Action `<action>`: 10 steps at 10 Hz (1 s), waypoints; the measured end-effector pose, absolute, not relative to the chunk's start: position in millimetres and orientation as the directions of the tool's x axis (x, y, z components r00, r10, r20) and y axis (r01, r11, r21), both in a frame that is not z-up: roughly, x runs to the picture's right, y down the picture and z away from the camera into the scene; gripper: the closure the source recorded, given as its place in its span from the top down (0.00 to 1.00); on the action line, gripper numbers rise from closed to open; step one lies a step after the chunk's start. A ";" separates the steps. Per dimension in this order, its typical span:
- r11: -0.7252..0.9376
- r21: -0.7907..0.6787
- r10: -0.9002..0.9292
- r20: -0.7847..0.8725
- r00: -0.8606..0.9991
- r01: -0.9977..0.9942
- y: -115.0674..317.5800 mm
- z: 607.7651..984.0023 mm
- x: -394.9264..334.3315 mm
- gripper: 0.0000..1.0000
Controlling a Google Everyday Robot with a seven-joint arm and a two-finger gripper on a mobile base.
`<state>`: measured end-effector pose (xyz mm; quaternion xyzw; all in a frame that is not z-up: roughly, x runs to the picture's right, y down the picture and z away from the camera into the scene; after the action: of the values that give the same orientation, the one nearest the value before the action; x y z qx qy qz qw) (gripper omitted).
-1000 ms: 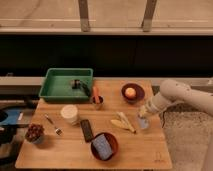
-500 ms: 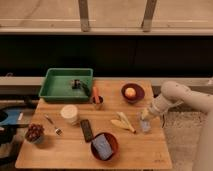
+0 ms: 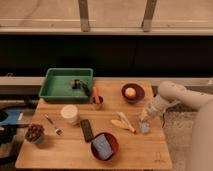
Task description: Place towel in table surface
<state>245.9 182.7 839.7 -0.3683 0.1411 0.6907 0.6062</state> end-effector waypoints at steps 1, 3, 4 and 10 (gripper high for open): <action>-0.225 -0.250 0.730 -0.683 0.007 -0.942 183.3 840.2 246.0 0.64; -0.223 -0.247 0.726 -0.688 0.009 -0.943 184.3 841.1 245.8 0.64; -0.221 -0.247 0.729 -0.685 0.009 -0.943 182.3 839.3 246.2 0.64; -0.183 -0.286 0.833 -0.553 0.006 -0.941 129.8 774.7 247.0 0.64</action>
<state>247.0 129.8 774.7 -0.3186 0.0841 0.7000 0.6336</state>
